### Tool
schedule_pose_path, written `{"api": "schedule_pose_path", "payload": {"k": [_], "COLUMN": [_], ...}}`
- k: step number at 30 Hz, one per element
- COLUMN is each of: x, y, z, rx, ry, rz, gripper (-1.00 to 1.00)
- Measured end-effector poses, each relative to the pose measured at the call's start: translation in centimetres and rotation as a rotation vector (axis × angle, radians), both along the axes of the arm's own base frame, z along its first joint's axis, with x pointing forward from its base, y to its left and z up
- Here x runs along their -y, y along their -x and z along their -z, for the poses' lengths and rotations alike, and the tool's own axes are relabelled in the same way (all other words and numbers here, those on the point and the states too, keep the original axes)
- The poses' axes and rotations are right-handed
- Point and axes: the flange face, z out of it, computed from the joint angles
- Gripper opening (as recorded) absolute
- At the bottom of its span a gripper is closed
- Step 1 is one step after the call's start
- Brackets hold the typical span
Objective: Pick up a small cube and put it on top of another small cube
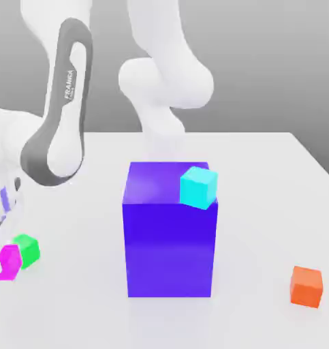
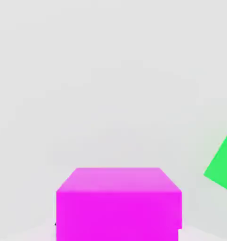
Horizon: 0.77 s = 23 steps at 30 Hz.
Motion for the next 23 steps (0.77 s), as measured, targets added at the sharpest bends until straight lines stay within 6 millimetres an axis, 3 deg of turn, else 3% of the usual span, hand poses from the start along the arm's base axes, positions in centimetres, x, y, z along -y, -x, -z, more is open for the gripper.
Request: {"api": "schedule_pose_path", "payload": {"k": [4, 6, 11, 12, 18, 23], "x": [1.0, 1.7, 0.7, 0.7, 0.6, 0.8], "y": [5.6, 8.0, 7.3, 7.4, 7.4, 7.3], "z": [-2.1, -1.9, 3.1, 3.6, 3.9, -0.3], "rx": [-0.003, -0.006, -0.007, -0.008, -0.008, -0.008], "ry": [0.001, 0.003, 0.004, 0.004, 0.003, 0.003], "rz": [0.291, 0.406, 0.399, 0.399, 0.399, 0.401], "gripper": [-1.0, -1.0, -1.0, 1.0, 1.0, 1.0]}}
